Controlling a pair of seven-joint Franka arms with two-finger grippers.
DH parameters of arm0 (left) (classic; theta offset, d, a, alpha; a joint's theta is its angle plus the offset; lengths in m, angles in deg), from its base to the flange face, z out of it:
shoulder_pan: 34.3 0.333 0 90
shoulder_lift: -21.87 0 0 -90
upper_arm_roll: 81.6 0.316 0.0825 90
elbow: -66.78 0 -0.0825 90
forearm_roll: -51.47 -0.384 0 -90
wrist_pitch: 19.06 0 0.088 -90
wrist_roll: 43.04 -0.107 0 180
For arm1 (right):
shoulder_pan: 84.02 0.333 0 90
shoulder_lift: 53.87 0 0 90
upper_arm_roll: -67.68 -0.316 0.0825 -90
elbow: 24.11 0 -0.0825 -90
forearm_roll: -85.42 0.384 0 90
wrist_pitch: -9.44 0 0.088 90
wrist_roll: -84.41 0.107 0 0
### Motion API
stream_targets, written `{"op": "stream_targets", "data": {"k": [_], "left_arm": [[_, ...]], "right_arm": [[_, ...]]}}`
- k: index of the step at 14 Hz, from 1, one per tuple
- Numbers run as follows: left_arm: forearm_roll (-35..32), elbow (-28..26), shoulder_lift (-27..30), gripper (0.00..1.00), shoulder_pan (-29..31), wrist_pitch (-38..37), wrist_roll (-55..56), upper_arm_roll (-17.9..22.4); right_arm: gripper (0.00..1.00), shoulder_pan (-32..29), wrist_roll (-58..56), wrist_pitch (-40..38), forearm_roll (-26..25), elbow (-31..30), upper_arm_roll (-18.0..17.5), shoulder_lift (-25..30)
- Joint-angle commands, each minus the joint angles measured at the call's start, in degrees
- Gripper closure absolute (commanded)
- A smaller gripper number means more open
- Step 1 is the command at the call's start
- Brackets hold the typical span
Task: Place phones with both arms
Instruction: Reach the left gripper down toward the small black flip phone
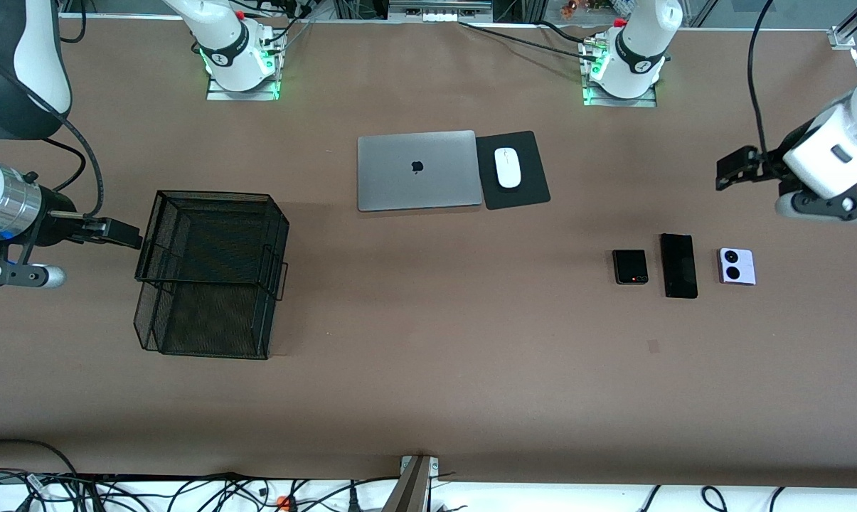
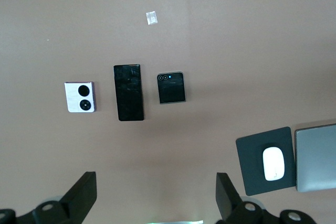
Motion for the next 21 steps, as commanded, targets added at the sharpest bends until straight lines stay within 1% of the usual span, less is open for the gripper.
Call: {"op": "stream_targets", "data": {"k": [1, 4, 6, 8, 9, 12, 13, 15, 16, 18, 19, 21], "left_arm": [[-0.3, 0.0, -4.8, 0.00, 0.4, 3.2, -0.7, -0.1], [-0.1, 0.4, -10.8, 0.00, 0.6, 8.1, -0.1, 0.1], [0.4, 1.4, -15.1, 0.00, 0.3, 9.0, 1.6, 0.1], [0.4, 4.0, -19.5, 0.00, 0.3, 9.2, 4.3, 0.1], [0.4, 5.2, -21.3, 0.00, 0.2, 10.8, 4.8, 0.1], [-0.1, 5.3, -24.5, 0.00, 0.2, 17.0, 4.8, 0.4], [-0.2, 4.6, -25.0, 0.00, 0.4, 20.4, 4.6, 0.4], [-0.3, -0.1, -25.6, 0.00, 0.7, 28.5, 3.7, 0.4], [-0.4, -2.4, -25.7, 0.00, 0.7, 31.5, 3.6, 0.4], [-1.0, -8.2, -25.1, 0.00, 0.6, 35.9, 3.5, 0.4], [-2.9, -11.0, -24.4, 0.00, 0.5, 37.7, 3.5, 0.1], [-3.9, -15.8, -23.6, 0.00, 0.1, 41.6, 3.5, -0.1]], "right_arm": [[0.00, -0.1, -0.5, -0.8, 0.8, 0.1, 0.0, 0.5], [0.00, -0.1, -0.4, -0.8, 0.9, 0.0, 0.0, 0.5], [0.00, -0.1, -0.4, -0.8, 0.9, 0.1, 0.0, 0.5], [0.00, -0.1, -0.4, -0.8, 0.8, 0.1, 0.0, 0.5], [0.00, -0.1, -0.3, -0.8, 0.8, 0.1, 0.0, 0.6], [0.00, -0.3, -0.4, -0.8, 0.8, 0.1, 0.3, 0.6], [0.00, -0.3, -0.3, -0.8, 0.7, 0.1, 0.3, 0.7], [0.00, -0.3, 0.0, -0.8, 0.7, 0.1, 0.3, 0.7], [0.00, -0.3, 0.1, -0.8, 0.8, 0.1, 0.3, 0.7], [0.00, -0.2, 0.5, -0.8, 0.8, 0.1, 0.2, 0.7], [0.00, -0.2, 0.5, -0.8, 0.8, 0.1, 0.2, 0.7], [0.00, -0.2, 0.5, -0.8, 0.8, 0.1, 0.3, 0.7]]}}
